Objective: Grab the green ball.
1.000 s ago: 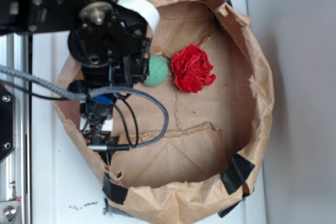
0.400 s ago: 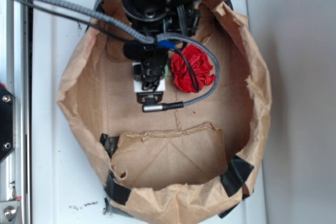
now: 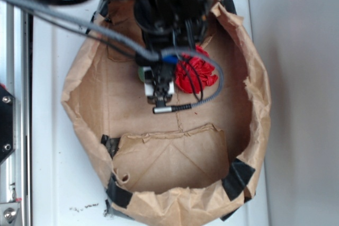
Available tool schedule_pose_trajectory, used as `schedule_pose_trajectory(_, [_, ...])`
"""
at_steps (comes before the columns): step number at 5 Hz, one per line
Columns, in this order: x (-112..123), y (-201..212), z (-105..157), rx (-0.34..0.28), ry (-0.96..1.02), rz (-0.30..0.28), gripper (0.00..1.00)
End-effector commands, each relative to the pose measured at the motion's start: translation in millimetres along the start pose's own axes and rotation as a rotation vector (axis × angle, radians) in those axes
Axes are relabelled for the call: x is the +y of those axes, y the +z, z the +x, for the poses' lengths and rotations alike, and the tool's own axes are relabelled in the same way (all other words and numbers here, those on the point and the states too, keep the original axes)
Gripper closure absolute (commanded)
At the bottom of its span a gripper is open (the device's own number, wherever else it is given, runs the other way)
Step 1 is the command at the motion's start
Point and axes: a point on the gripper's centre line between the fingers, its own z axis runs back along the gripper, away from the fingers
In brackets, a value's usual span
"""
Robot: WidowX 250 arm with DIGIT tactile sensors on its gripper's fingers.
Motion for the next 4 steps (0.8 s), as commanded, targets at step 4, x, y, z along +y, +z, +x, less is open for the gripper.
schedule_pose_trajectory(4, [-5, 2, -8, -0.084, -0.090, -0.077, 0.00])
